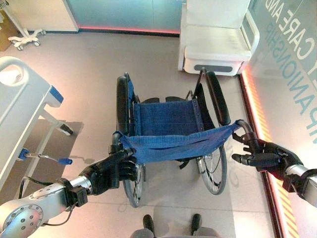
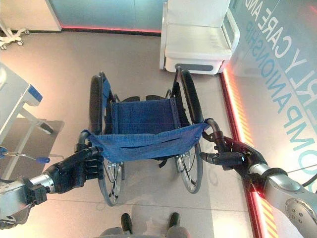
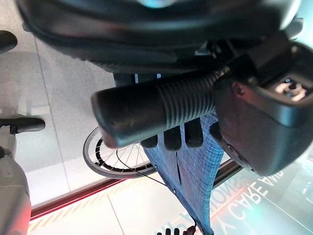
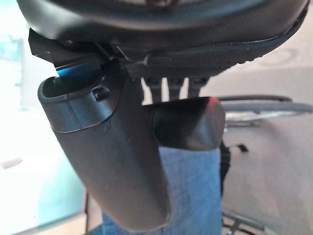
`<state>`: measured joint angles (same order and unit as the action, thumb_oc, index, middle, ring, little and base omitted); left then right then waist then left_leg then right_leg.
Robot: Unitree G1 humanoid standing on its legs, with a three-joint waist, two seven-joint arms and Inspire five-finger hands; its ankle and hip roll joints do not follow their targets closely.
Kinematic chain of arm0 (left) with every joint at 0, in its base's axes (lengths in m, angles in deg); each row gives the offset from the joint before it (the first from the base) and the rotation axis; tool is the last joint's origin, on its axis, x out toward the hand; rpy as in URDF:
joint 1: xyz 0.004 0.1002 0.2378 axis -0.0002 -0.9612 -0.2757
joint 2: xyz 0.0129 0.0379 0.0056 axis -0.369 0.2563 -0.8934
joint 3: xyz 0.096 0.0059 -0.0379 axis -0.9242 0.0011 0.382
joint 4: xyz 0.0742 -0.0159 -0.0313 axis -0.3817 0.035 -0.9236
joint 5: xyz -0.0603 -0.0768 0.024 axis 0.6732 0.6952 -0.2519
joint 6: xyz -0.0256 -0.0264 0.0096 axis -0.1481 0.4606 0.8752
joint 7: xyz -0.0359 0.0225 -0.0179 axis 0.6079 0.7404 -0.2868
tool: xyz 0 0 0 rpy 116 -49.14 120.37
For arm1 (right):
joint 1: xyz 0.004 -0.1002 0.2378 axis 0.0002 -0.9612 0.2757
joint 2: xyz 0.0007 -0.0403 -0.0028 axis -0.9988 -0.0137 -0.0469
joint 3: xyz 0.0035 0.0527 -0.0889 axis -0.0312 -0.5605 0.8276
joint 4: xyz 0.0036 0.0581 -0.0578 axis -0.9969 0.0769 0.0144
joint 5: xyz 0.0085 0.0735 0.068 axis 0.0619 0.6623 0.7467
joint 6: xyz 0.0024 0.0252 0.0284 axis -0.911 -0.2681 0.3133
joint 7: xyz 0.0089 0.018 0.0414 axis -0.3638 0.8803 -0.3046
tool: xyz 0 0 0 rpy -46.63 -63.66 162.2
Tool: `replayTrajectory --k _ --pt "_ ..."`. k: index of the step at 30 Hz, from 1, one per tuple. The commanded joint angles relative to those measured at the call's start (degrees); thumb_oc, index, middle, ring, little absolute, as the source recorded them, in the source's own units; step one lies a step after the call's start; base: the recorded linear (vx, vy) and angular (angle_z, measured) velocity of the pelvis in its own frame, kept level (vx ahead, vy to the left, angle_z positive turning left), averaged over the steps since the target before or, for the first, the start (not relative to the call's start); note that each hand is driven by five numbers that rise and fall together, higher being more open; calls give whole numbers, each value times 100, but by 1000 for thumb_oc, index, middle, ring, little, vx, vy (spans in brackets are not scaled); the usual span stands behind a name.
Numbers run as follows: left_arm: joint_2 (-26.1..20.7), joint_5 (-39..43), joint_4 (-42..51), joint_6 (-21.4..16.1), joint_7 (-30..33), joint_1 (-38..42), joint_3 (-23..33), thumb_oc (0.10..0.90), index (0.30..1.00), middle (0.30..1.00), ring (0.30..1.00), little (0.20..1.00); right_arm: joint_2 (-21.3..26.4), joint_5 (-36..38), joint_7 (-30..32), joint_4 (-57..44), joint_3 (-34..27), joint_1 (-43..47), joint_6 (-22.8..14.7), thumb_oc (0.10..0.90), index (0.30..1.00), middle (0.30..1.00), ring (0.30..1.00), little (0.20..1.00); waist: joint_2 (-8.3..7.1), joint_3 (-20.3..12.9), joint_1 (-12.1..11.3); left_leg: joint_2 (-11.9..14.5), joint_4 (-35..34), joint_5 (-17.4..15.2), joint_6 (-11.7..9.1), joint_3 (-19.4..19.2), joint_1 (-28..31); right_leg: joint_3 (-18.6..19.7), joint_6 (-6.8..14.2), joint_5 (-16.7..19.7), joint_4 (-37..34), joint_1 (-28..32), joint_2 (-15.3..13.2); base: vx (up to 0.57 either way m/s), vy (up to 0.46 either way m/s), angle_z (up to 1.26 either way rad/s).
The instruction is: Push the wheelchair next to the bed
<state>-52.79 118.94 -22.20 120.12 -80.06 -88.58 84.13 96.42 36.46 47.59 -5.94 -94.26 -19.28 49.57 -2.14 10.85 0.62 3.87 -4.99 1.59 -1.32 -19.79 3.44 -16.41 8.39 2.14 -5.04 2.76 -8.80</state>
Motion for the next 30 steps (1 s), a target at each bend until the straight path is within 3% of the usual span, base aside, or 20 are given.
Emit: replayTrajectory --k 1,2,9,20,25,30 --pt "-38 105 -141 -139 -205 521 73 400 300 300 300 300 530 -241 201 307 -207 624 -157 627 641 641 641 641 145 -80 -136 290 -1 -3 -300 170 72 -260 230 -31 268 66 -201 43 -8 4" --pt "-40 108 -136 -130 -217 501 88 400 300 300 300 300 540 -241 201 295 -212 619 -106 405 307 307 307 307 141 -92 -144 287 -1 -10 -299 178 76 -263 230 -34 264 73 -197 45 -9 3" --pt "-23 42 -146 -69 -275 492 97 400 300 300 300 300 536 -362 60 279 -61 702 95 400 300 300 300 300 121 -132 -197 283 -1 -26 -294 244 93 -288 214 -46 244 114 -166 42 -14 2" --pt "-20 30 -223 8 -314 566 53 400 300 300 300 300 536 -370 130 368 91 902 39 400 300 300 300 300 106 -166 -229 299 -1 -24 -329 321 101 -294 181 -69 194 166 -103 18 -13 0" --pt "-44 113 -212 42 -254 535 122 400 300 300 300 300 553 -227 348 322 -35 867 -164 400 300 300 300 300 105 -199 -206 331 -1 -21 -349 323 134 -299 145 -98 192 189 -44 27 -52 1" --pt "-23 285 -209 28 31 552 223 400 300 300 300 300 565 -141 436 244 -128 959 -144 400 300 300 300 300 104 -219 -211 402 -1 9 -392 338 136 -329 85 -170 243 175 47 26 -112 4"
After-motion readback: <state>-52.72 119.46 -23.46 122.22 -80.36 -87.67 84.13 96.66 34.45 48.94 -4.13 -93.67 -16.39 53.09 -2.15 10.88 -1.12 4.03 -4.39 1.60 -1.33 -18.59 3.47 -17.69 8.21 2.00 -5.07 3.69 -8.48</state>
